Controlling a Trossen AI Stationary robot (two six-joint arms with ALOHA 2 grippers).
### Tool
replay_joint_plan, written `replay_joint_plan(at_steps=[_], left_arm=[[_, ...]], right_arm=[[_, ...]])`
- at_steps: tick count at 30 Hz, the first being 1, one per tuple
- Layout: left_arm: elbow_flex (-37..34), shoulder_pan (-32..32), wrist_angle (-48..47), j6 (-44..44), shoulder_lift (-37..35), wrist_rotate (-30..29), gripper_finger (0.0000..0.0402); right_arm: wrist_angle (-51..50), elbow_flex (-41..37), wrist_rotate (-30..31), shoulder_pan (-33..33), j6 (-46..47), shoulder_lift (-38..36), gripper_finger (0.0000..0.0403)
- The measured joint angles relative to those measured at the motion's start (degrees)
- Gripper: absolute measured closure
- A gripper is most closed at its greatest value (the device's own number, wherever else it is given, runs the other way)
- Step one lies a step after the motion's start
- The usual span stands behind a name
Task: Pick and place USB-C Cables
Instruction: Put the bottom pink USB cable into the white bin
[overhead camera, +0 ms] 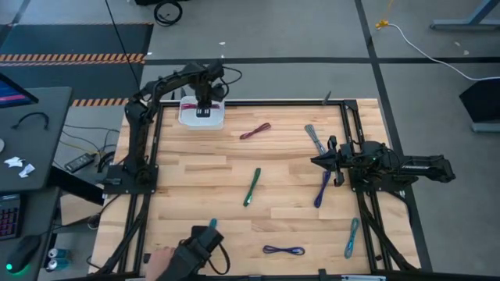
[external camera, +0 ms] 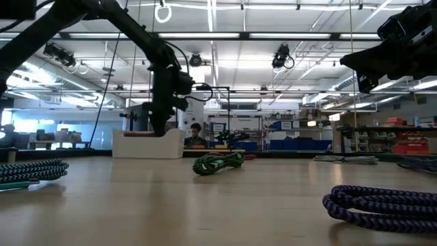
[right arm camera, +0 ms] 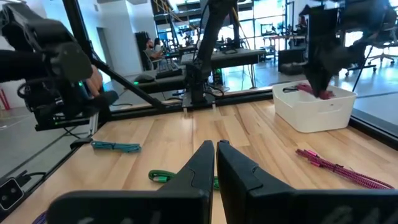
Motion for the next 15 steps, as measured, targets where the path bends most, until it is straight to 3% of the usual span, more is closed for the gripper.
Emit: replay_joint_plan(at_steps=[9,15], left_arm=[[-6.6,-1.34,9.05,5.76,-0.04,-2.92,0.0355],[-6.62,-2.44,8.86,4.02,-0.16,-4.42,0.0298]], right_arm=[[-0.02,0.02,0.02,-0.02,0.02,0.0,0.038],[-0.02,0.02,0.0,0.0,0.02,0.0,0.038]])
